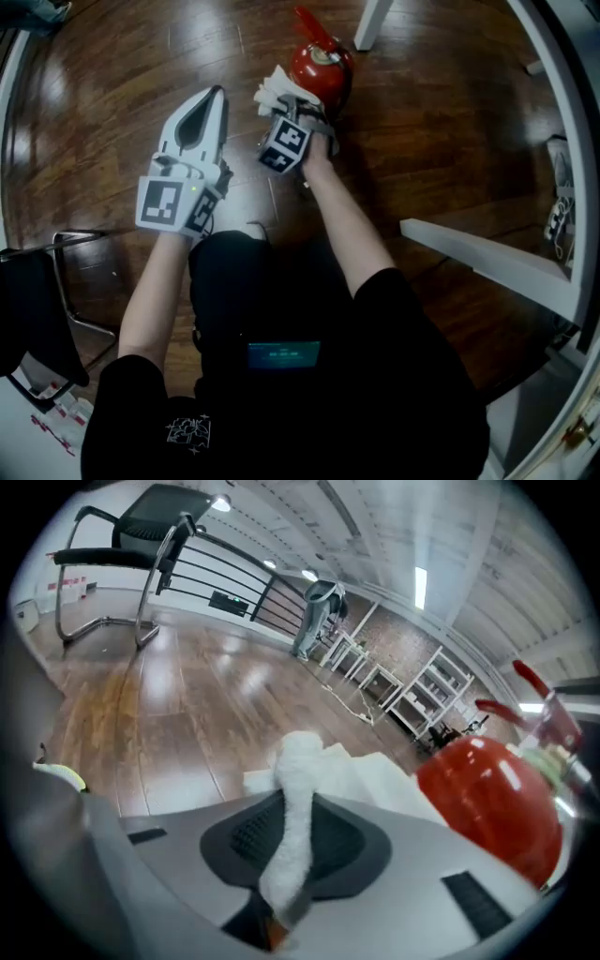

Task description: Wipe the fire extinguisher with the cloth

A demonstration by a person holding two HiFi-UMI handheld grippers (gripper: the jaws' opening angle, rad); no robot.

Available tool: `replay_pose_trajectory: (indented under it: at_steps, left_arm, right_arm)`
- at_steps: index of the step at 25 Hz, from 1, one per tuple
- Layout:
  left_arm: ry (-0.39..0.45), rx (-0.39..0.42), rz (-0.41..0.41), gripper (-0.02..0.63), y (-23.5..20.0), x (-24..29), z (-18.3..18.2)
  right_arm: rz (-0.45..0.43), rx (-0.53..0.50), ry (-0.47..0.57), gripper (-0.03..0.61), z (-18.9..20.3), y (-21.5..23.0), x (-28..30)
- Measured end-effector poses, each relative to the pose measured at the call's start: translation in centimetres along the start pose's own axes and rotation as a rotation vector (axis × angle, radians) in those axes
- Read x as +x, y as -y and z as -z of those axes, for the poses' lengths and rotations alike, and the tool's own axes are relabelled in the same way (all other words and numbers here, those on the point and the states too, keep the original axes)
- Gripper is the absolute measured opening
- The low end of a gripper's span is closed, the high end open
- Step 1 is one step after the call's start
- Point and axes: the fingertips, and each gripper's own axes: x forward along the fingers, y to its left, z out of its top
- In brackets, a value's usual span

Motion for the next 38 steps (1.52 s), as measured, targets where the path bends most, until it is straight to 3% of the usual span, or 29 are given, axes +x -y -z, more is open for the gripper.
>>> replay_pose_trajectory:
  at_steps: [7, 11, 14, 17, 22, 26, 31, 38]
  left_arm:
    - [0.011, 0.019, -0.013, 0.002, -0.3, -1.4, -0.7]
    - [0.013, 0.017, -0.014, 0.002, -0.4, -1.9, -1.0]
    - [0.021, 0.019, -0.006, 0.002, 0.0, -2.0, -1.3]
    - [0.024, 0.024, 0.009, 0.002, 0.4, -2.0, -1.6]
    - [0.026, 0.036, 0.032, 0.002, 1.4, -1.1, -1.9]
    - [0.032, 0.041, 0.048, 0.002, 2.2, -0.6, -2.5]
    - [0.036, 0.040, 0.043, 0.002, 2.6, 0.4, -3.0]
    - [0.039, 0.012, 0.077, 0.002, 3.8, 1.6, -2.2]
  right_arm:
    - [-0.103, 0.061, -0.129, 0.091, 4.6, -3.6, 3.6]
    - [-0.125, 0.054, -0.107, 0.091, 6.1, -4.6, 4.3]
    - [-0.106, 0.057, -0.020, 0.091, 4.9, -3.6, 2.8]
    - [-0.048, 0.046, 0.147, 0.091, 2.2, -1.6, -0.5]
    - [0.076, 0.129, 0.459, 0.091, -3.2, 4.8, -10.1]
    - [0.193, 0.223, 0.616, 0.091, -4.2, 9.8, -16.7]
    - [0.306, 0.333, 0.629, 0.091, -2.4, 14.3, -18.9]
    - [0.315, 0.514, 0.583, 0.091, 1.6, 15.1, -16.6]
